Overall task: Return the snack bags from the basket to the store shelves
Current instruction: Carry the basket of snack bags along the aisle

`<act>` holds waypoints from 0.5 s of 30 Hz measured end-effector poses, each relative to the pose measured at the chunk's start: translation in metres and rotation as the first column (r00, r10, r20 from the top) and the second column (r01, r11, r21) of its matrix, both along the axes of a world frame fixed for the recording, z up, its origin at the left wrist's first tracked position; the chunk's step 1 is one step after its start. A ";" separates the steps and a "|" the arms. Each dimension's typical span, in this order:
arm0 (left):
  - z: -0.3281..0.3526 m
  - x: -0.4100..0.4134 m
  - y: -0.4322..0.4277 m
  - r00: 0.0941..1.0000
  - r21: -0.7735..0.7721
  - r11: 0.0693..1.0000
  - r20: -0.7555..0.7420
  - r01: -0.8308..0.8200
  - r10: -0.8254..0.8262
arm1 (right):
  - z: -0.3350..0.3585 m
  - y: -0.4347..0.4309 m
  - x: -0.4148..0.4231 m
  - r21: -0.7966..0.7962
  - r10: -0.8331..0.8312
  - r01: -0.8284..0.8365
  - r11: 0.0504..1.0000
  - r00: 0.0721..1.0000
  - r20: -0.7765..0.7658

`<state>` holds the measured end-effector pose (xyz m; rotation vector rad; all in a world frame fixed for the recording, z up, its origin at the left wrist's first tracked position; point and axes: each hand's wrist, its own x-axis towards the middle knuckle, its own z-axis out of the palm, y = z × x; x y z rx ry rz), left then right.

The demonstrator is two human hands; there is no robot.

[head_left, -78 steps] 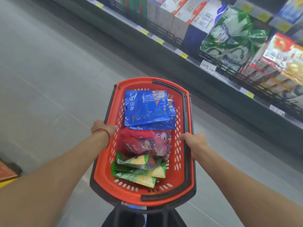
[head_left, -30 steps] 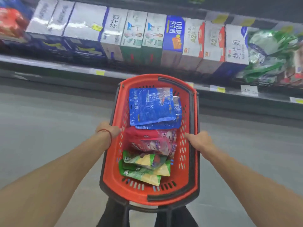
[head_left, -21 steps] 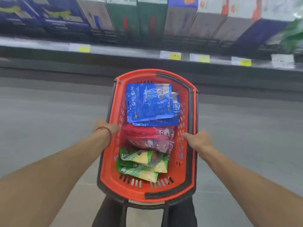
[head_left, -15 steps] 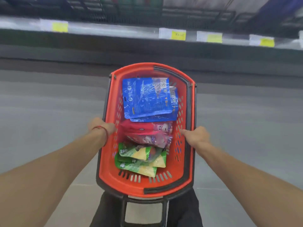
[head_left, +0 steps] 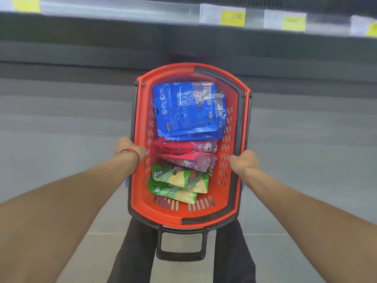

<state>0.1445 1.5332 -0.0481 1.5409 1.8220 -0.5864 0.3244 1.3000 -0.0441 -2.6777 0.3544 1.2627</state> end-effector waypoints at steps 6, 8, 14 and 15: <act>0.003 0.001 0.000 0.994 0.001 0.994 0.013 0.106 -0.106 | -0.002 0.003 0.006 -0.007 -0.023 0.023 1.000 1.000 -0.013; 0.003 0.001 0.004 0.992 -0.002 0.992 0.013 0.124 -0.124 | -0.003 0.006 0.007 -0.012 -0.031 0.031 0.999 0.999 -0.010; 0.002 -0.001 0.005 0.984 0.006 0.984 0.016 0.177 -0.177 | -0.004 0.003 0.006 -0.010 -0.037 0.037 0.999 0.999 0.005; 0.003 -0.001 0.006 0.983 0.000 0.984 0.022 0.180 -0.180 | -0.003 0.002 0.006 -0.007 -0.029 0.030 1.000 1.000 0.006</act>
